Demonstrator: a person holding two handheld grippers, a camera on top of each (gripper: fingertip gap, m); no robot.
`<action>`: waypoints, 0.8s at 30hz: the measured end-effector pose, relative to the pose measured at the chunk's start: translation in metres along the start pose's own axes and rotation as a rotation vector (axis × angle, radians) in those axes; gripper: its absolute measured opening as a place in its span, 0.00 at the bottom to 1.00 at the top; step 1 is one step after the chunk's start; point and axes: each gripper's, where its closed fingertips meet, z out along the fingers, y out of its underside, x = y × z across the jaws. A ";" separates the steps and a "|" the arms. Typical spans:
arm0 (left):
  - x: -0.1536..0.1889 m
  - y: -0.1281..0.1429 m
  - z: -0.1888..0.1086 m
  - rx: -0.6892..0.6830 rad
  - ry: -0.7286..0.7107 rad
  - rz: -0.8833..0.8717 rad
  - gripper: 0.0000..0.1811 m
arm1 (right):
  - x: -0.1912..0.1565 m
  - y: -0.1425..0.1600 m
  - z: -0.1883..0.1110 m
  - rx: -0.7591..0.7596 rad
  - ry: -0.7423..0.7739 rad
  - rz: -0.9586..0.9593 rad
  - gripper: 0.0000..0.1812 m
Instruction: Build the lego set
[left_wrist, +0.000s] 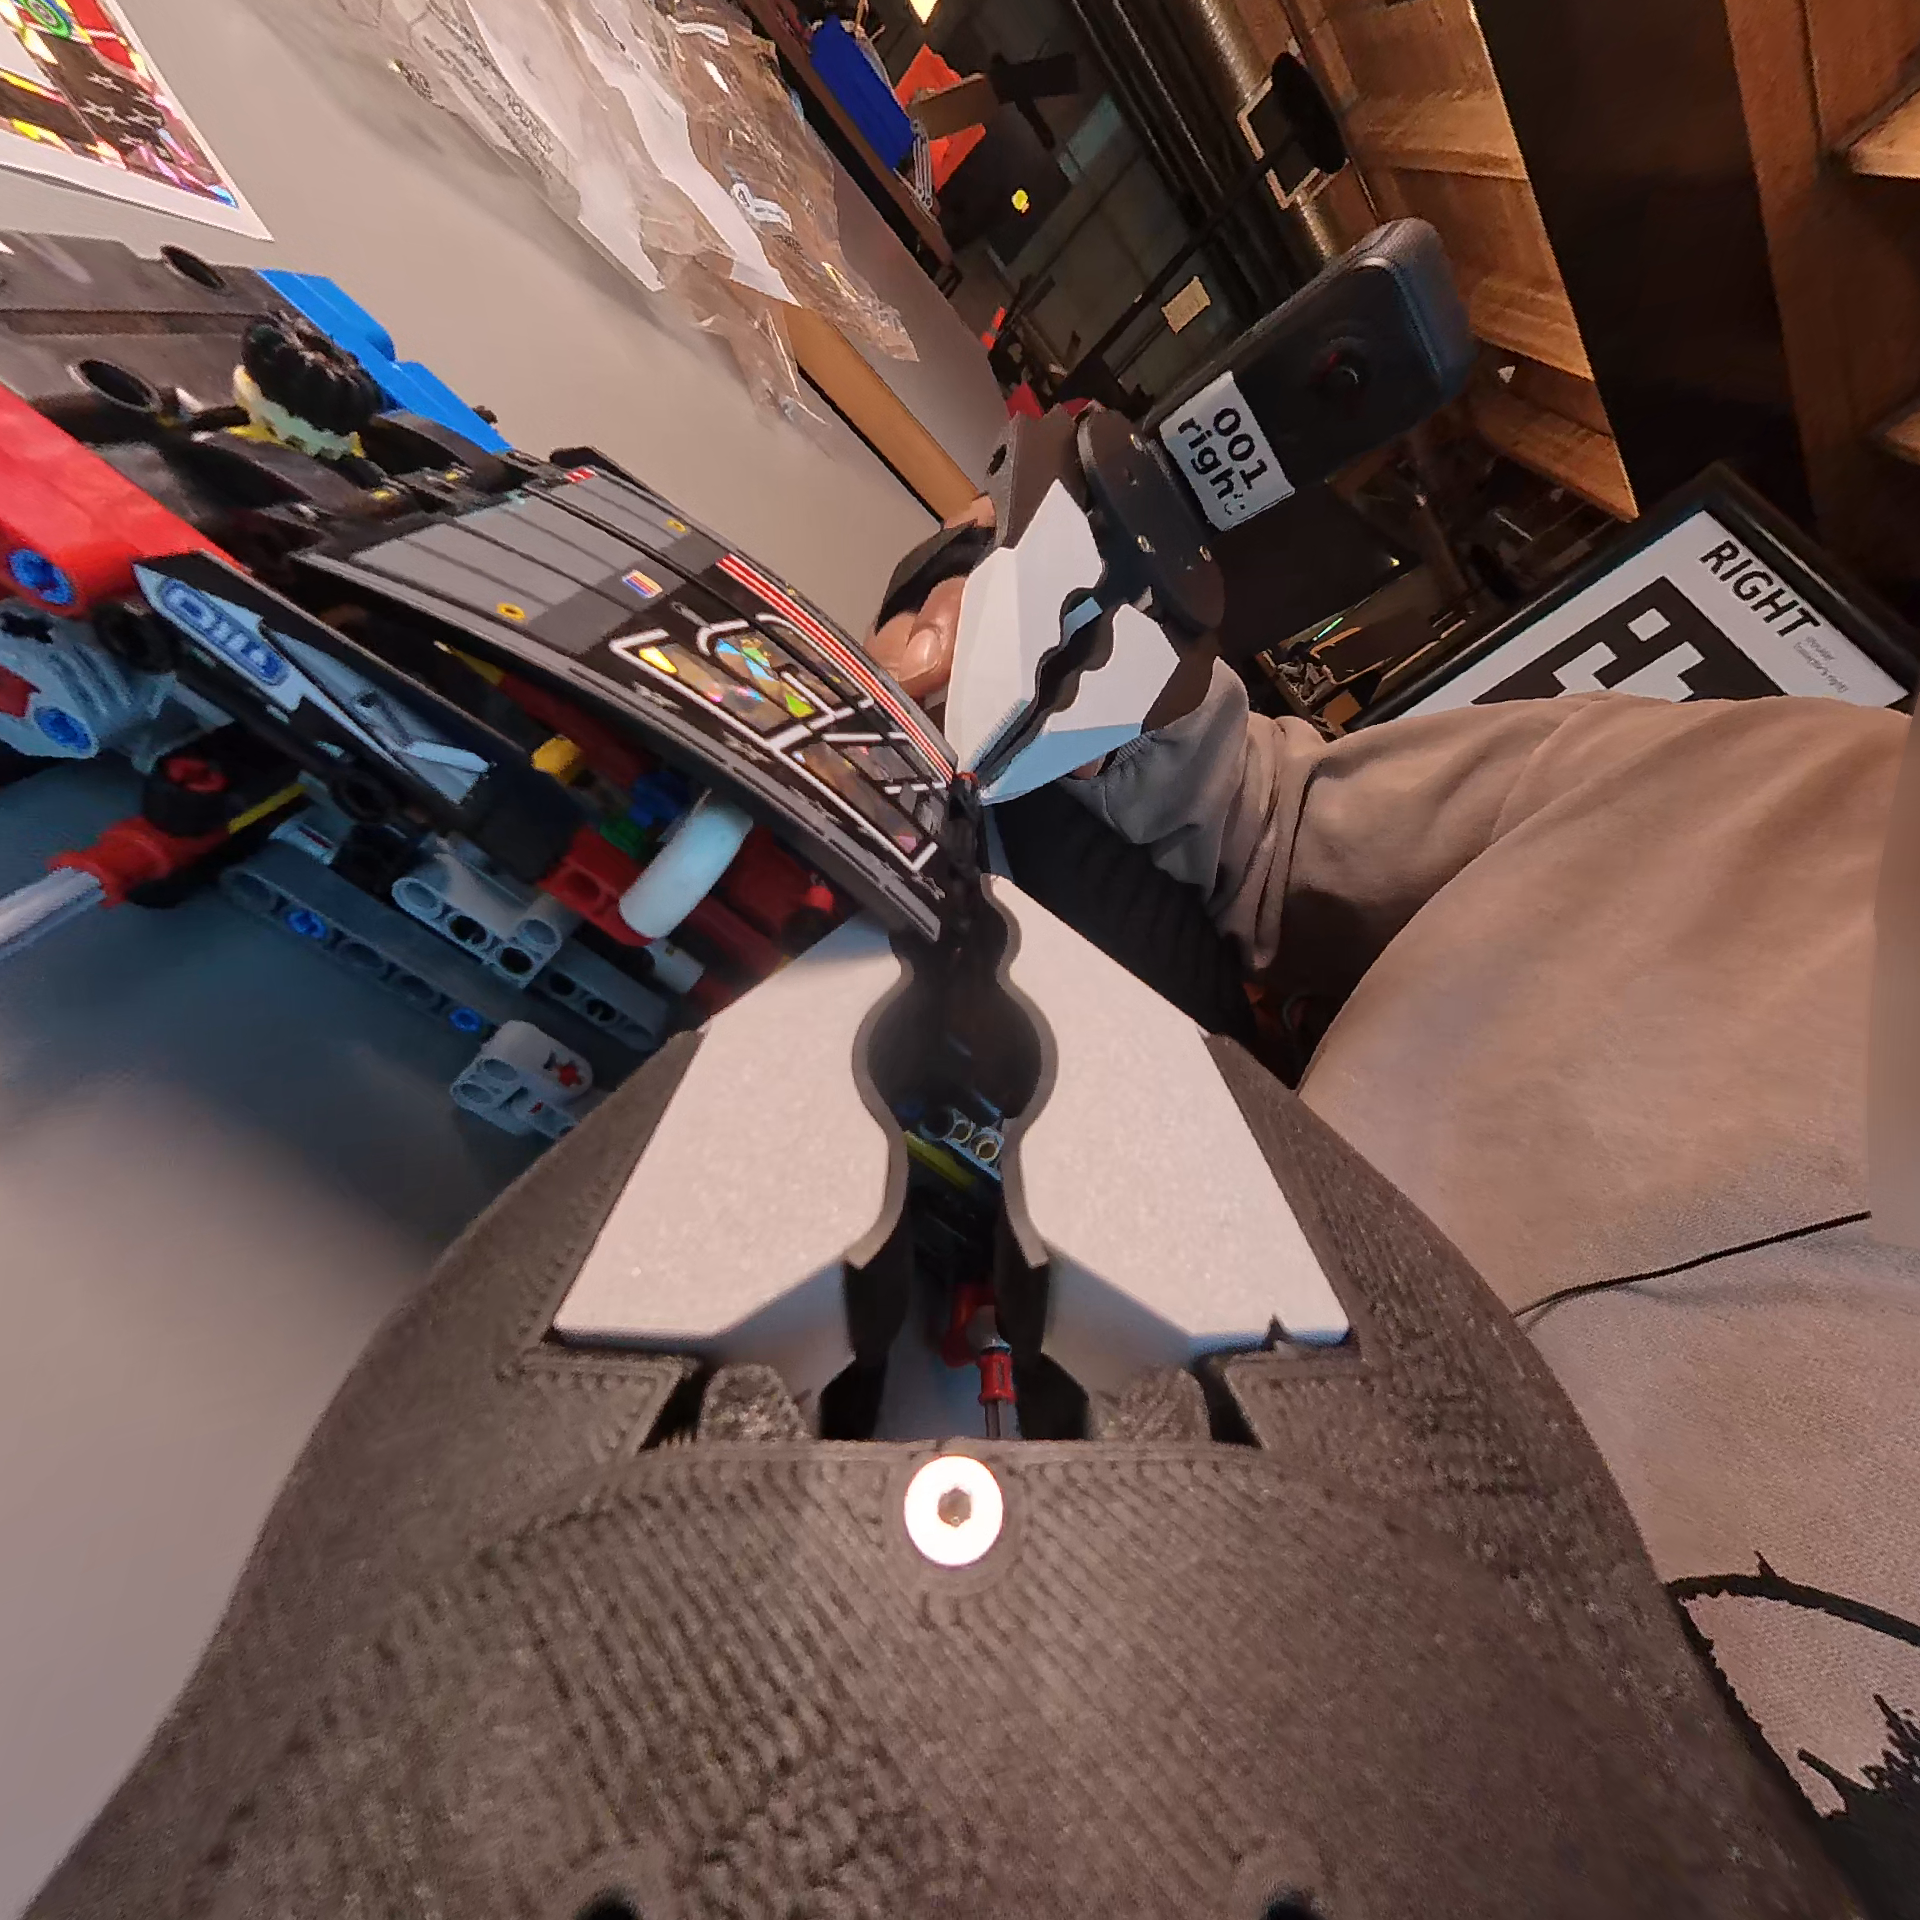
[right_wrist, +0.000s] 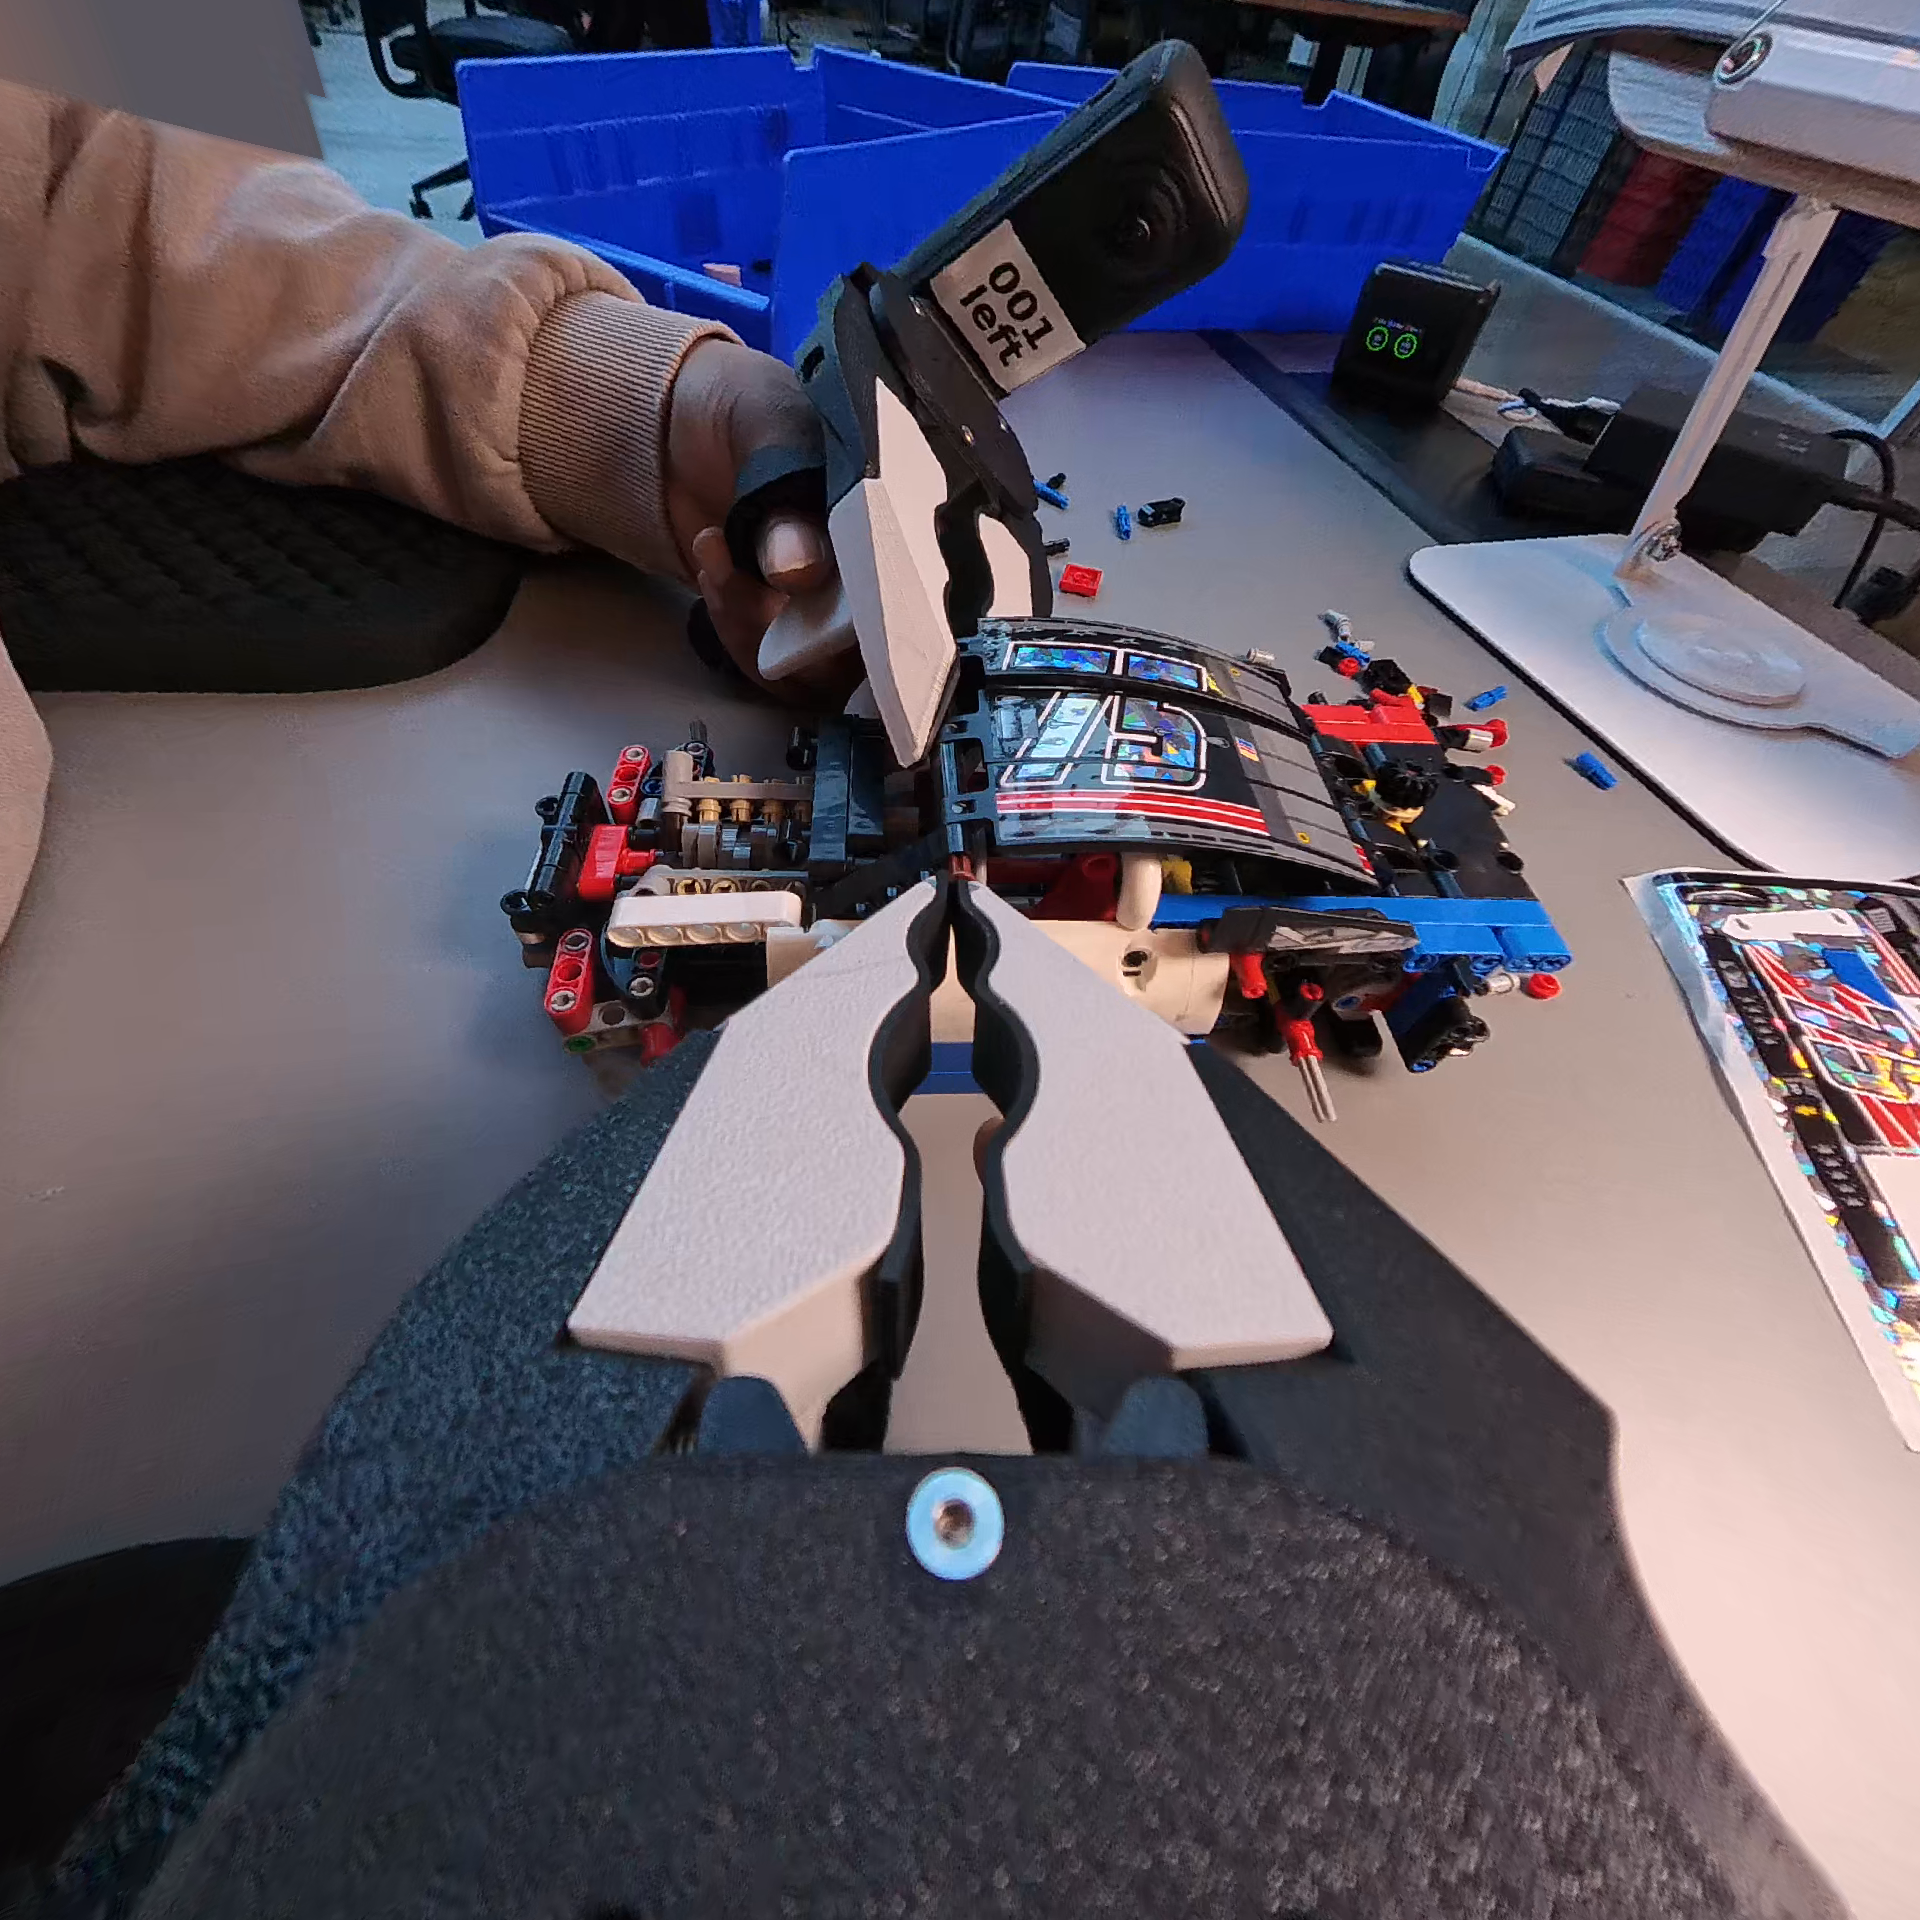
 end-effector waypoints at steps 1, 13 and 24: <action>0.000 0.000 0.000 -0.002 0.001 0.000 0.03 | 0.000 0.000 0.000 -0.005 -0.003 -0.011 0.00; 0.000 0.001 0.003 -0.017 0.013 -0.007 0.03 | 0.000 -0.001 0.003 -0.033 -0.014 -0.090 0.00; -0.001 0.002 0.004 -0.029 0.018 -0.014 0.03 | -0.001 -0.001 0.005 -0.058 -0.025 -0.162 0.00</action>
